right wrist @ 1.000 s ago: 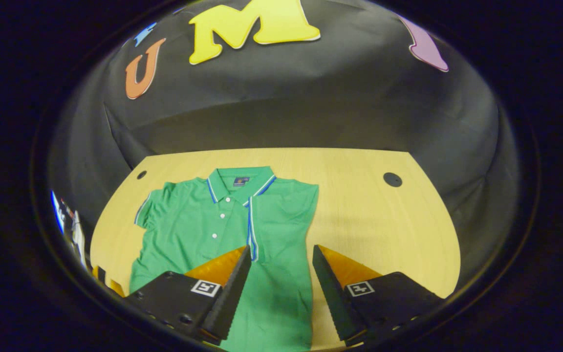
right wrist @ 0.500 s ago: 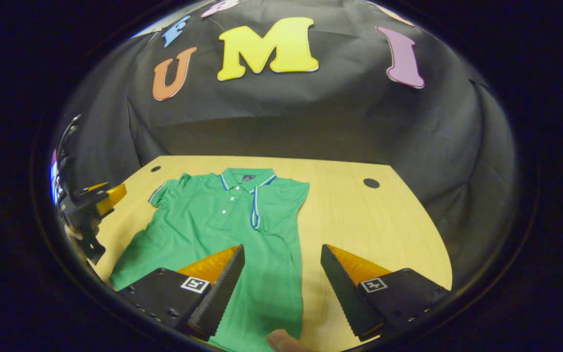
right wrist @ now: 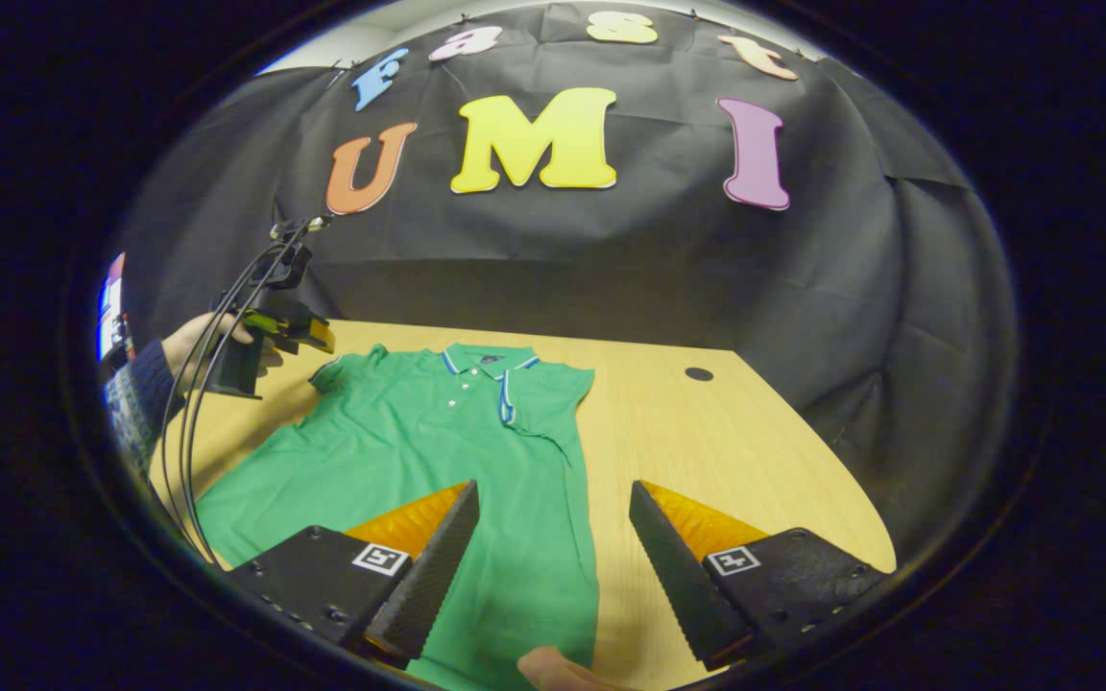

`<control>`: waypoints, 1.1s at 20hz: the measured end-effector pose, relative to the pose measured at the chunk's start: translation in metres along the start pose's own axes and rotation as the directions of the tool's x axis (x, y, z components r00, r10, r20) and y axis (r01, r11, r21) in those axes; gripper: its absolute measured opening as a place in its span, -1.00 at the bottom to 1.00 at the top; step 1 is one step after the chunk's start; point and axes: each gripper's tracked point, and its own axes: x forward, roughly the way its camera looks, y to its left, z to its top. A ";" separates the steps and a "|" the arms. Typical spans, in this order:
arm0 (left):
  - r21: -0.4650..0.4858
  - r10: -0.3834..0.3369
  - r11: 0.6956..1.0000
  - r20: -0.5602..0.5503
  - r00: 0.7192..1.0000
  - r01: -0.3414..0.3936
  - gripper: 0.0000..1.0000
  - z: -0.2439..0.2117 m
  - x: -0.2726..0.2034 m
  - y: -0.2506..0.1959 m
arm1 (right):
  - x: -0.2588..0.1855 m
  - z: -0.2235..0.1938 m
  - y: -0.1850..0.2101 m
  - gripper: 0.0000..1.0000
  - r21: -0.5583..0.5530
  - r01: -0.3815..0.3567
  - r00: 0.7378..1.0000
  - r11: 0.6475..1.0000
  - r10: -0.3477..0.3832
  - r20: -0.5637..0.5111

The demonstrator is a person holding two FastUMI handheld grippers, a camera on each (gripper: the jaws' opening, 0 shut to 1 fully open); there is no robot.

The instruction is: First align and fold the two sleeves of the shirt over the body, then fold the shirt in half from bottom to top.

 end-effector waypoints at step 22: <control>0.126 -0.063 0.989 -0.075 0.995 0.072 -0.83 0.007 -0.015 -0.070 | -0.013 -0.018 -0.021 0.92 0.086 0.011 1.000 0.996 -0.012 0.009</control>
